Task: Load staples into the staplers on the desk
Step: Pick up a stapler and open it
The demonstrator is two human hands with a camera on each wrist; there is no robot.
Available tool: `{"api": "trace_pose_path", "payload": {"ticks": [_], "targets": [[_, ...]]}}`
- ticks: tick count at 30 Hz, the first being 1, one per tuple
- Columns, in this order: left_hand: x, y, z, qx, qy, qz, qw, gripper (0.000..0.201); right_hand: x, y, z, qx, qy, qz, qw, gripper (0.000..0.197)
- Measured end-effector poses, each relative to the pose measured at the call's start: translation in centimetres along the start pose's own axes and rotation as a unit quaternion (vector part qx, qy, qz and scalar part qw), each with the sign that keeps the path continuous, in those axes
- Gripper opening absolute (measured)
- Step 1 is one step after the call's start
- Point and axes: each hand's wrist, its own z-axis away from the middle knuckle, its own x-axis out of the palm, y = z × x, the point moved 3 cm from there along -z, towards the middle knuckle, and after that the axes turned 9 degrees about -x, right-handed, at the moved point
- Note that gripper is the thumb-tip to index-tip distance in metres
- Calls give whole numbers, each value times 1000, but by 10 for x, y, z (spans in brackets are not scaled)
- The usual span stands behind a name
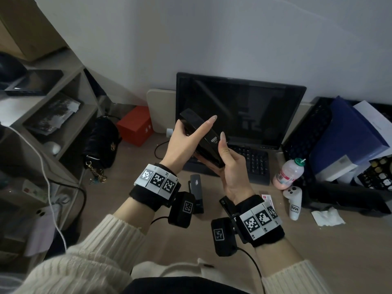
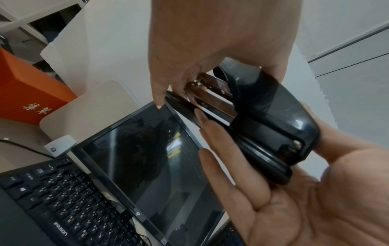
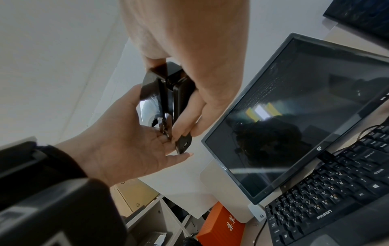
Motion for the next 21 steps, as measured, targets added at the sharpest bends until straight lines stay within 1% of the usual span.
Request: {"api": "trace_pose_path", "payload": {"ticks": [6, 11, 16, 21], "targets": [[0, 0, -1, 1, 0, 0, 1000, 71, 1, 0, 0, 2, -2, 4, 1000, 41], [0, 1, 0, 1, 2, 5, 1000, 65, 1, 1, -1, 3, -1, 12, 1000, 40], [-1, 0, -1, -1, 4, 6, 1000, 66, 1, 2, -1, 4, -2, 13, 1000, 40], [-1, -1, -2, -9, 2, 8, 1000, 65, 1, 2, -1, 1, 5, 26, 1000, 45]]}}
